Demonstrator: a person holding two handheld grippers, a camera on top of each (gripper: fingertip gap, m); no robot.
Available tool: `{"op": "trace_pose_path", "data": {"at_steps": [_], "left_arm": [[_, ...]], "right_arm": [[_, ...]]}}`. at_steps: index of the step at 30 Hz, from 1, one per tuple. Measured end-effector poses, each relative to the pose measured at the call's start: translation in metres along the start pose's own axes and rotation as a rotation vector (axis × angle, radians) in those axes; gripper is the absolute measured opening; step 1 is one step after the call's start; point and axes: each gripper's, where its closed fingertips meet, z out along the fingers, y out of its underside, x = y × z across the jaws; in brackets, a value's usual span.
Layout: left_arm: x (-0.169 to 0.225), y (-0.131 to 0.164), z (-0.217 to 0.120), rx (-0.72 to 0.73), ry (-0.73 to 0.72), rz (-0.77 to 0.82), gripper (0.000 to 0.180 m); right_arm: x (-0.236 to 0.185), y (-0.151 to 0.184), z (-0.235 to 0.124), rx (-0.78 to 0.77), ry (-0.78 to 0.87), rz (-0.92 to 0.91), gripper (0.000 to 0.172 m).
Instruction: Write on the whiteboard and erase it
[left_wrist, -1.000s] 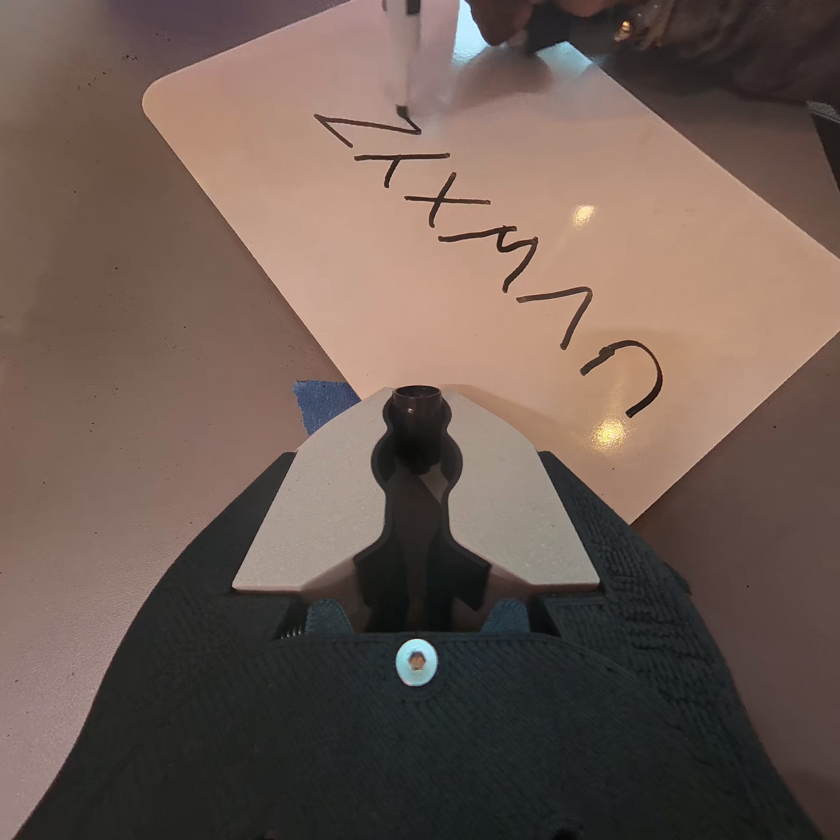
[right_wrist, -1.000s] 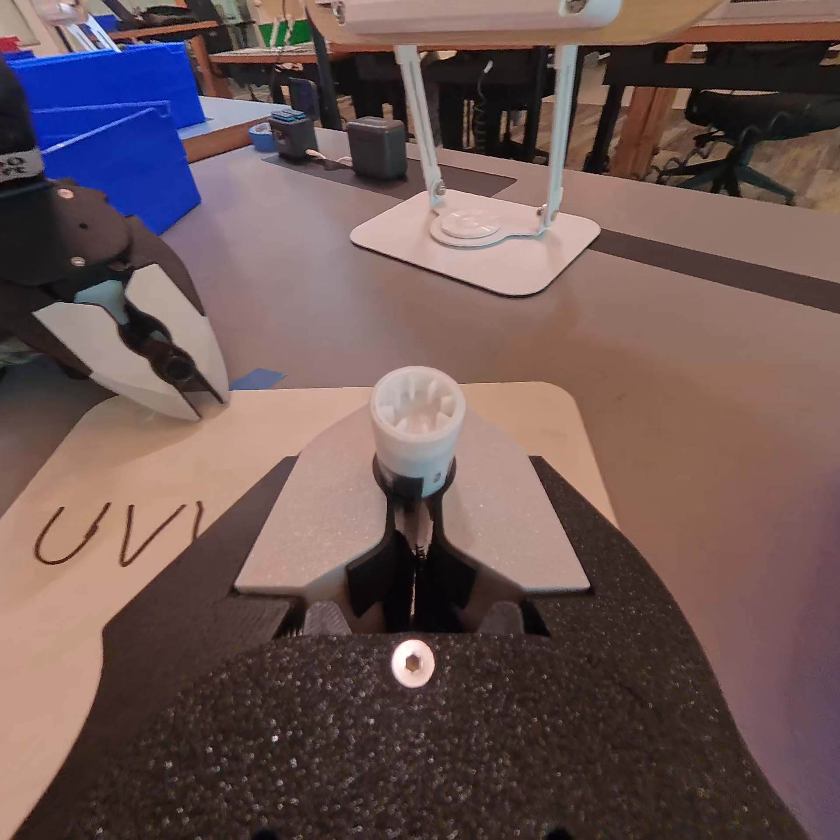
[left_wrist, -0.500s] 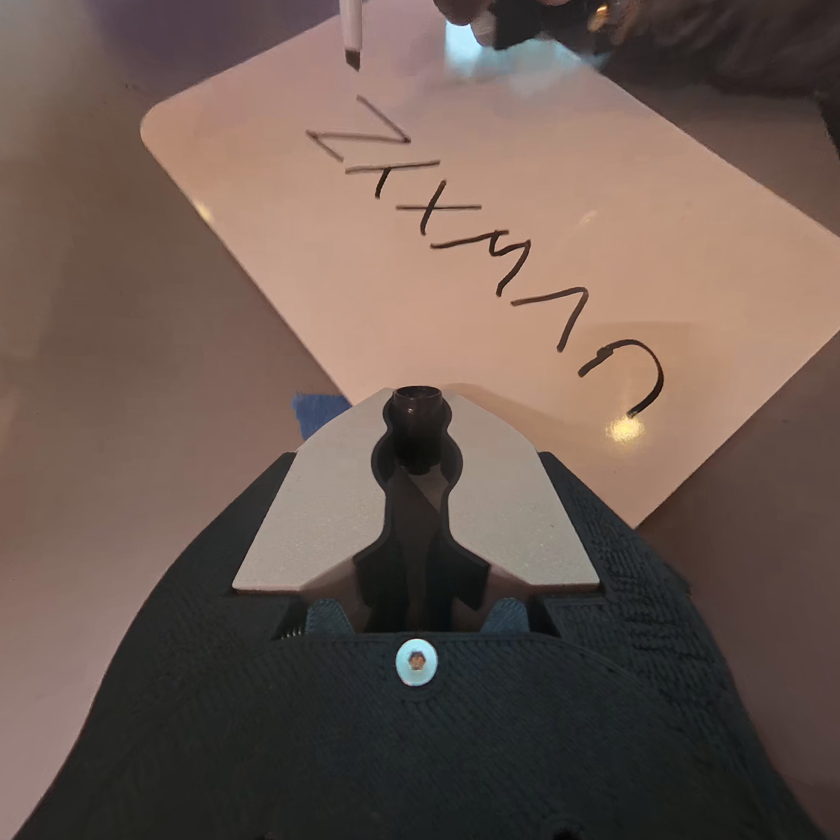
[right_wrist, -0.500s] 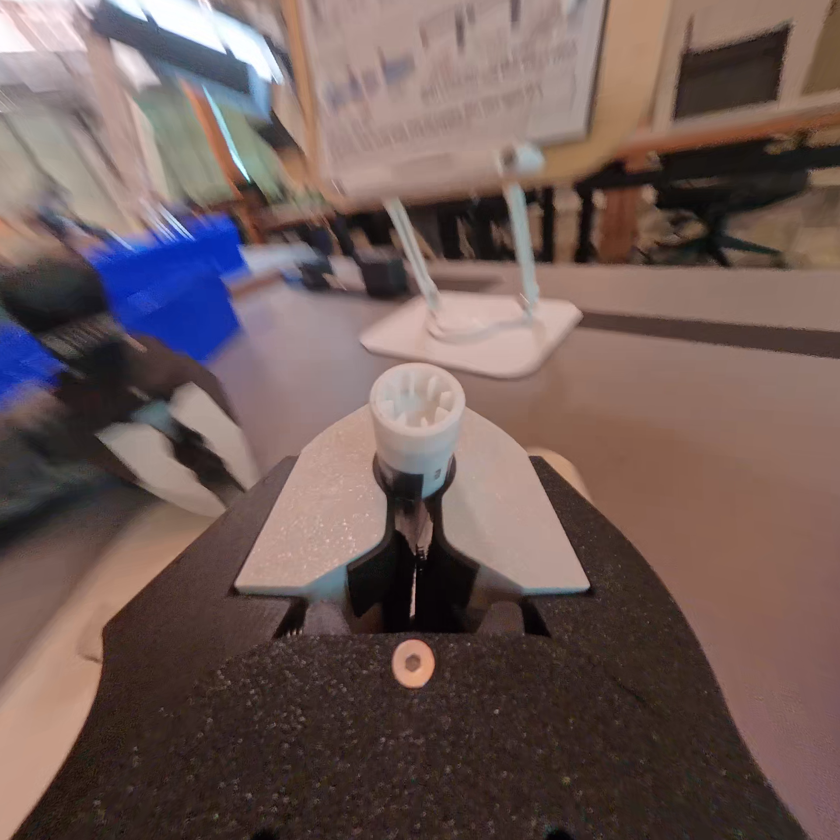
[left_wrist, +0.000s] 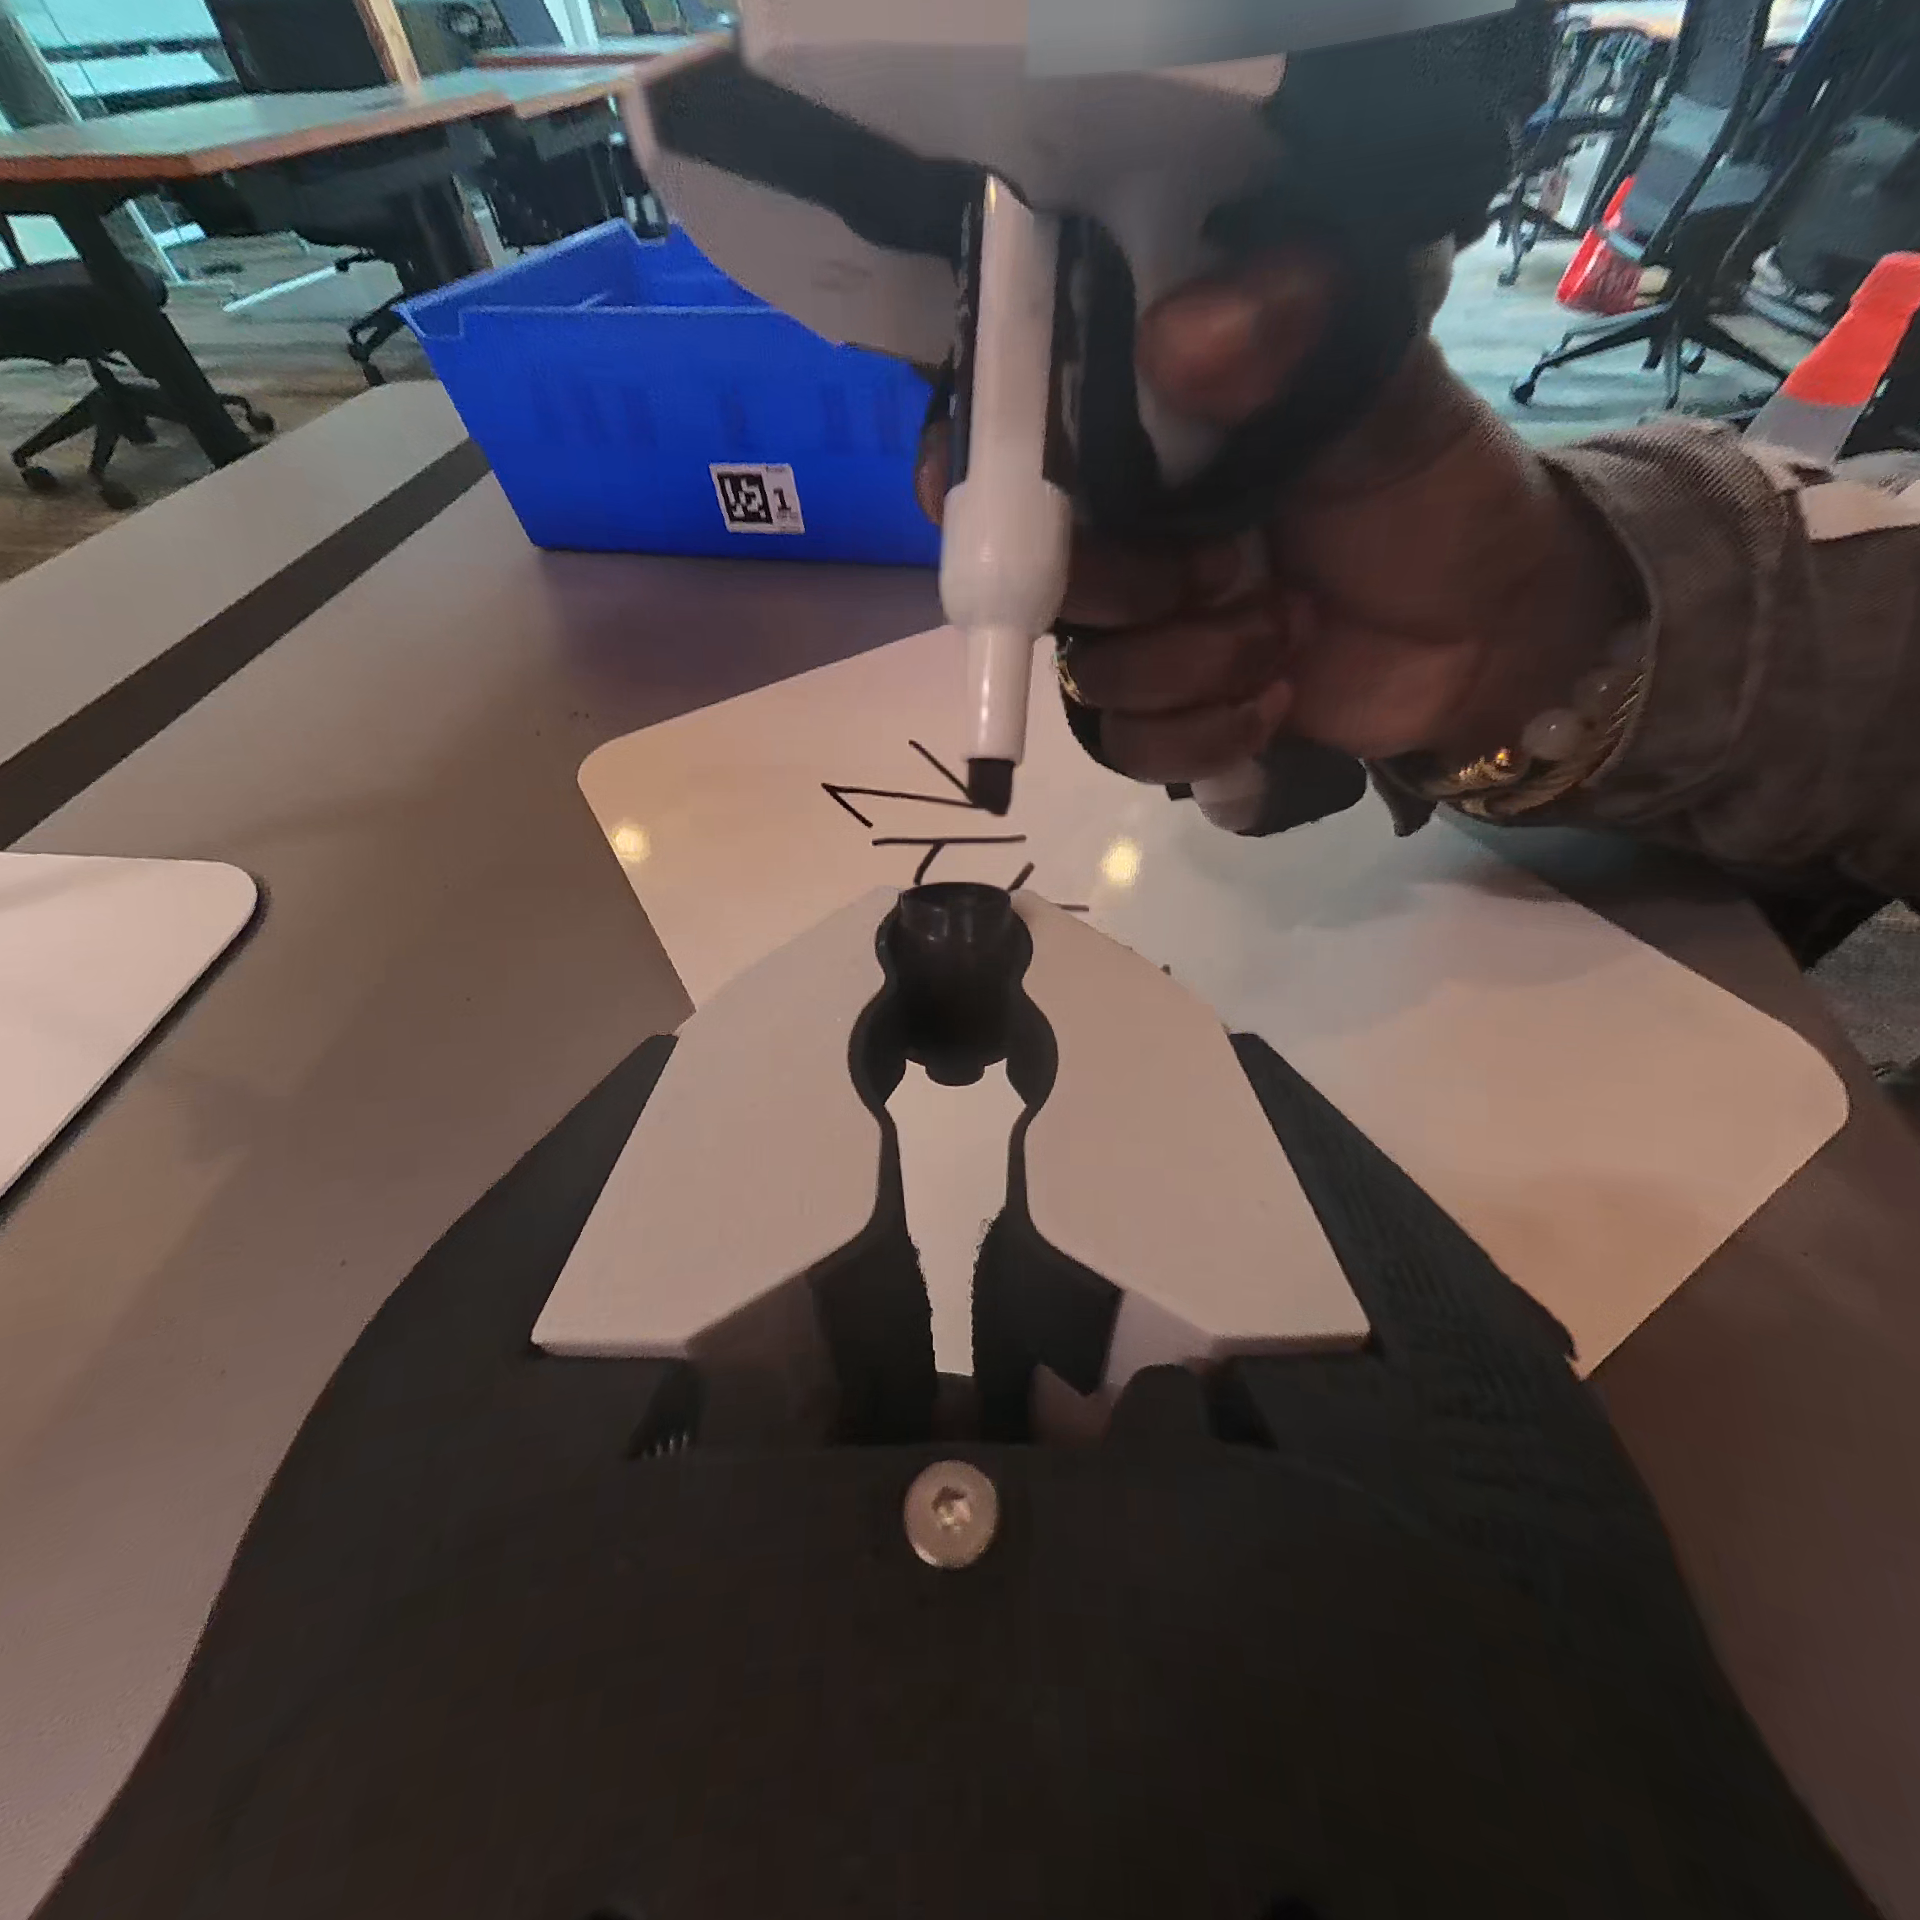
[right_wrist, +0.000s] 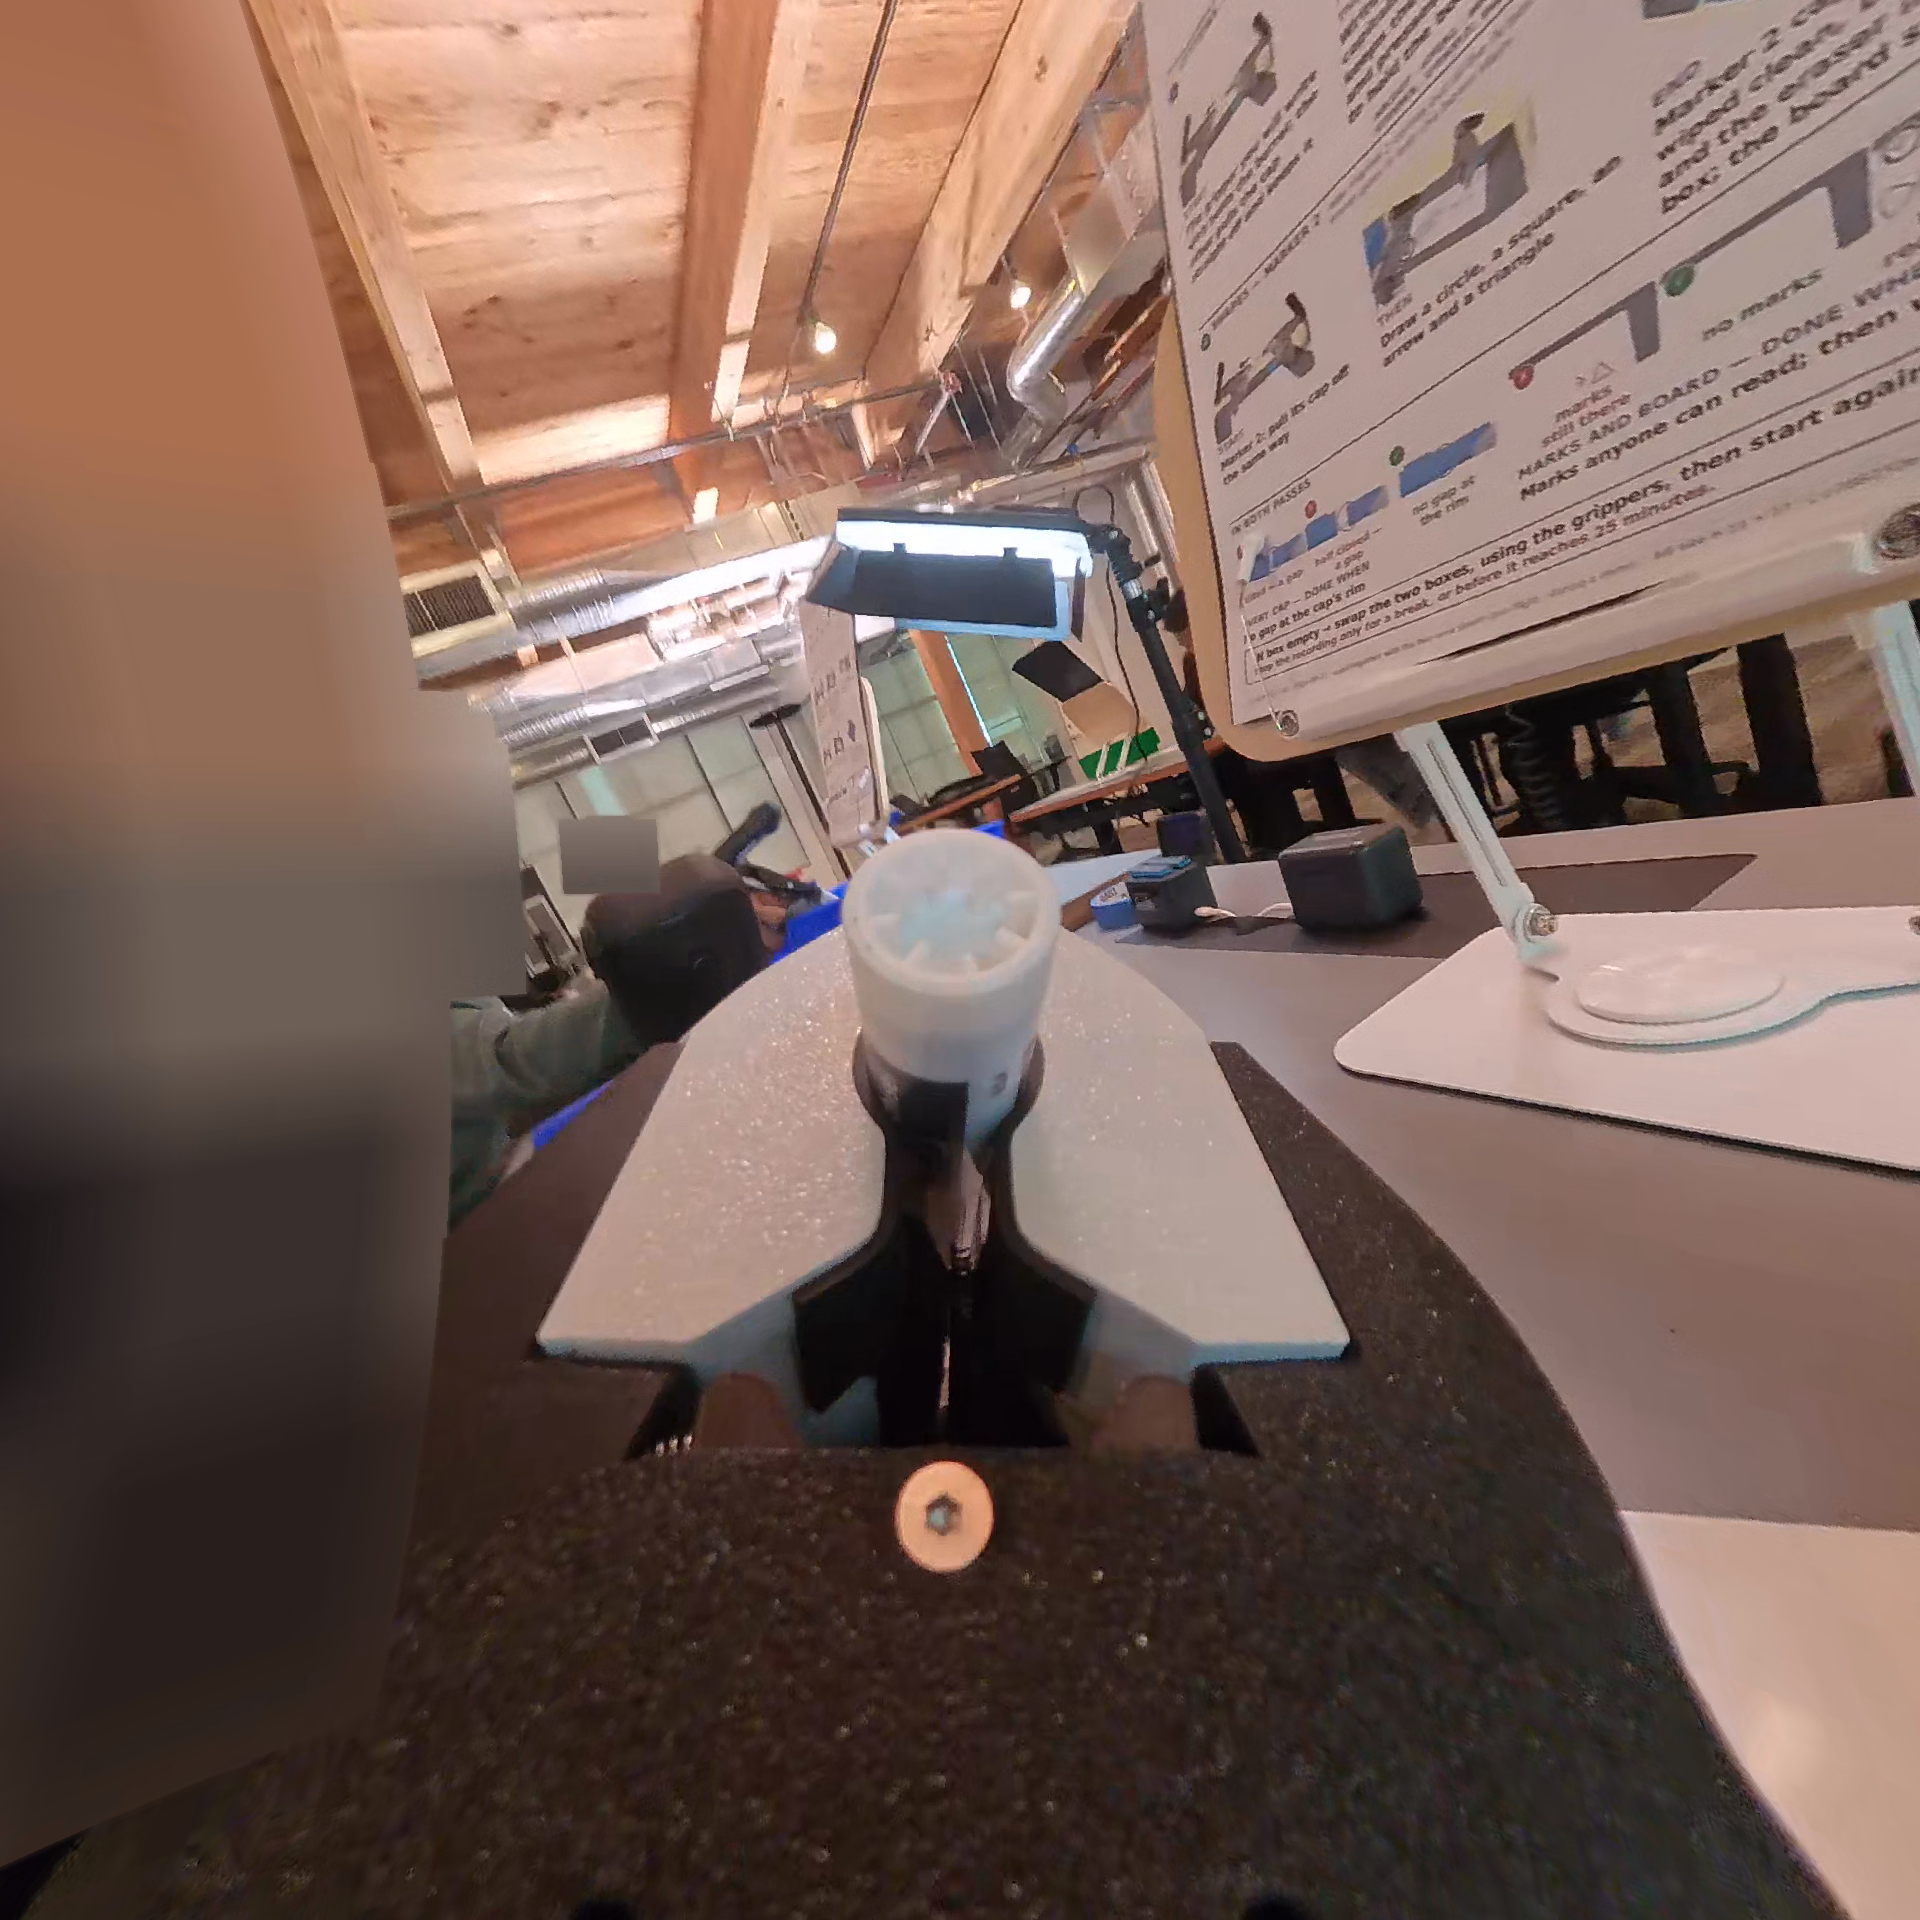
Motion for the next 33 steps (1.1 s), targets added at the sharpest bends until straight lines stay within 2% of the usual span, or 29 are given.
{"op": "trace_pose_path", "data": {"at_steps": [5, 11, 15, 20, 23, 28, 30, 32, 33], "left_arm": [[0.006, -0.004, 0.003, 0.012, 0.004, 0.007, 0.013], [0.014, 0.020, 0.017, -0.124, -0.039, 0.084, 0.012], [0.017, 0.024, 0.022, -0.158, -0.047, 0.027, 0.011], [0.009, 0.036, 0.022, -0.226, -0.083, -0.046, 0.011], [0.006, 0.039, 0.021, -0.245, -0.088, -0.104, 0.011], [0.012, 0.049, 0.022, -0.310, -0.013, -0.137, 0.012], [0.013, 0.047, 0.021, -0.297, -0.003, -0.136, 0.012], [0.012, 0.051, 0.019, -0.321, 0.000, -0.124, 0.013], [0.011, 0.054, 0.019, -0.336, -0.001, -0.115, 0.013]], "right_arm": [[-0.002, 0.029, 0.013, -0.128, 0.022, -0.095, 0.012], [-0.003, 0.059, 0.017, -0.261, 0.076, -0.221, 0.013], [-0.001, 0.069, 0.016, -0.334, 0.116, -0.287, 0.012], [0.014, 0.076, 0.006, -0.354, 0.177, -0.255, 0.012], [0.014, 0.082, 0.008, -0.401, 0.200, -0.309, 0.012], [0.020, 0.088, 0.005, -0.433, 0.189, -0.210, 0.012], [0.019, 0.088, 0.003, -0.456, 0.175, -0.191, 0.020], [0.019, 0.081, 0.000, -0.449, 0.171, -0.177, 0.042], [0.017, 0.074, -0.001, -0.424, 0.156, -0.177, 0.041]]}}
